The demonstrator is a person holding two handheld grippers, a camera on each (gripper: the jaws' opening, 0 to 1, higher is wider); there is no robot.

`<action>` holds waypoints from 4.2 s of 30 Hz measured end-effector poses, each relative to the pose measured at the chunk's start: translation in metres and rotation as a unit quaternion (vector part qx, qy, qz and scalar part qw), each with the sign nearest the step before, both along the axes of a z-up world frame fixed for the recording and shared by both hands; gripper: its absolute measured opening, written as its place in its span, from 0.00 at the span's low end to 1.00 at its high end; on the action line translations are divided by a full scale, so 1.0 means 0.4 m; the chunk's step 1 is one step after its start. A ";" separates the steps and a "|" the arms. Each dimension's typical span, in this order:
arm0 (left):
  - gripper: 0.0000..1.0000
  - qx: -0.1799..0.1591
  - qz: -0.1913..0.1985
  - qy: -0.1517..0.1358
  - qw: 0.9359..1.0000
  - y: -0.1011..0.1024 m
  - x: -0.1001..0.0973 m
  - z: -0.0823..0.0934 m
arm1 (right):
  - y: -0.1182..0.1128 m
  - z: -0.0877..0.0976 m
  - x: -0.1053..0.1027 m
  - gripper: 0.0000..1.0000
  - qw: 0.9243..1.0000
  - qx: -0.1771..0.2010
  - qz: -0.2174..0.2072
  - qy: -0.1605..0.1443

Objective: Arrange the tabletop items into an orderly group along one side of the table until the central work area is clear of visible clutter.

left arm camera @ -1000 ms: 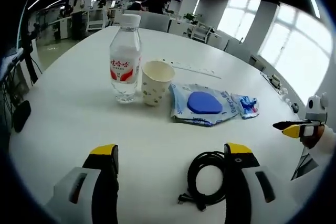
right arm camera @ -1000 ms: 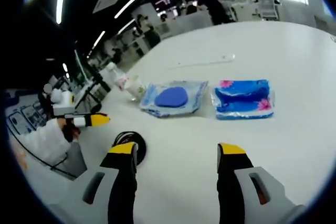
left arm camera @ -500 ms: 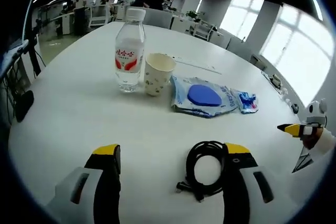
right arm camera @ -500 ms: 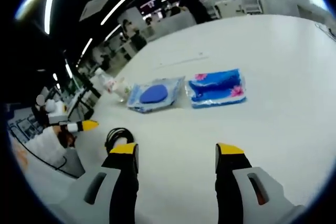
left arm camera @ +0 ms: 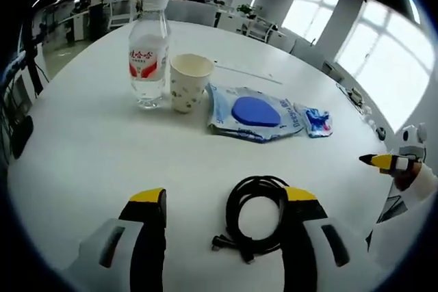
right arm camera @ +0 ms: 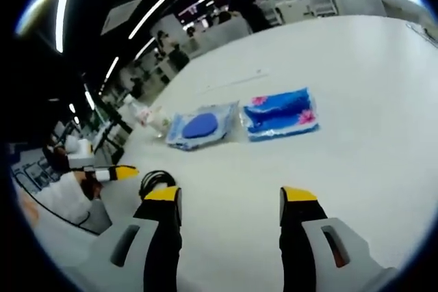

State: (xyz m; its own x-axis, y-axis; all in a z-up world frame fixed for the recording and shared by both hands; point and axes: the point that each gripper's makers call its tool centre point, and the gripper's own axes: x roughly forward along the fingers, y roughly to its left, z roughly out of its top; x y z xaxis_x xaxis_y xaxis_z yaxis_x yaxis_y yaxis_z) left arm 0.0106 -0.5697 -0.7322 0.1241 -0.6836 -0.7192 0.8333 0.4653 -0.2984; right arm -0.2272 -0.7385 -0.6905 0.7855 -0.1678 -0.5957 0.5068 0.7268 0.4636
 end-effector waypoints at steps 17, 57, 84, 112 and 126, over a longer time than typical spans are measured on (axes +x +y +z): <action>0.47 0.065 -0.028 -0.018 0.997 0.006 -0.031 -0.084 | 0.005 -0.026 -0.034 0.51 0.999 0.025 -0.022 -0.002; 0.01 -0.174 0.030 0.076 0.981 -0.121 -0.122 0.218 | 0.101 0.059 0.076 0.51 0.973 0.176 -0.021 -0.147; 0.02 -0.269 0.035 0.206 0.940 -0.248 -0.280 0.311 | 0.192 0.188 0.199 0.14 0.907 0.309 -0.025 -0.285; 0.21 -0.235 0.066 0.179 0.953 -0.171 -0.216 0.238 | 0.013 0.135 0.054 0.03 0.891 0.291 -0.148 -0.316; 0.21 -0.244 0.126 0.185 0.944 -0.096 -0.168 0.218 | -0.002 -0.012 0.081 0.03 0.922 0.262 -0.127 -0.256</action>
